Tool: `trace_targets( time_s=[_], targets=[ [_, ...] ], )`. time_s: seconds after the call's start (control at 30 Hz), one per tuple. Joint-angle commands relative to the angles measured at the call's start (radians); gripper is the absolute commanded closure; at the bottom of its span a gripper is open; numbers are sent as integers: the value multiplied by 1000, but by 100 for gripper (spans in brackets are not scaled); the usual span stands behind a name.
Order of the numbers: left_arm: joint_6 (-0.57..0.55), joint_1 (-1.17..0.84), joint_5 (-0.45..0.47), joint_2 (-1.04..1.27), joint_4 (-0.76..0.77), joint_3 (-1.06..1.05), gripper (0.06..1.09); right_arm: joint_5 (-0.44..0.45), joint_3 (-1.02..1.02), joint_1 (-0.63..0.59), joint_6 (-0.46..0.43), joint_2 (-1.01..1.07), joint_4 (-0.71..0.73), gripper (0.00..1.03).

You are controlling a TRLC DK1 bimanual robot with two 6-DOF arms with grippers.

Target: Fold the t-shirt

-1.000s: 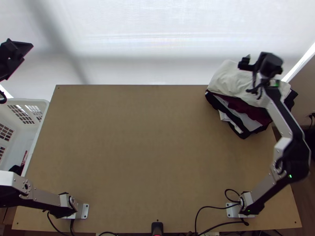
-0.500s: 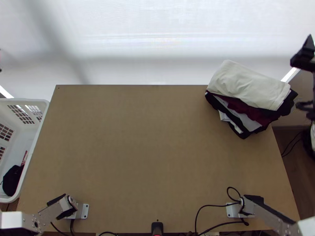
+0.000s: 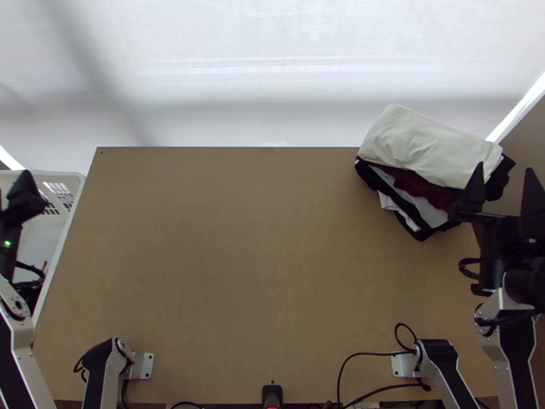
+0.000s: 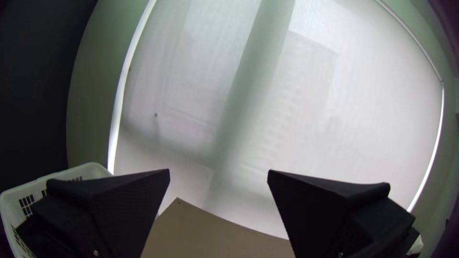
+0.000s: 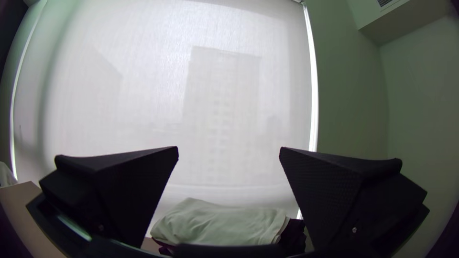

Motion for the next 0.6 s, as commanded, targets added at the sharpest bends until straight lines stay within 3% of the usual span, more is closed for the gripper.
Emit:
trace_targets(
  time_s=[0.0, 0.07, 0.23, 0.47, 0.57],
  targets=[
    [29, -77, -76, -60, 63, -143, 9, -8, -92, 34, -29, -41, 44, 4],
    [53, -172, -165, -93, 95, -220, 9, -8, -151, 52, -43, -61, 53, 4],
    [148, -504, -522, -150, 191, -382, 9, -8, -293, 103, -72, -86, 135, 4],
    [253, -611, -557, -244, 346, -600, 9, -9, -497, 138, -87, -78, 248, 4],
    [271, -672, -560, -317, 336, -675, 9, -9, -568, 155, -81, -96, 259, 4]
  ],
)
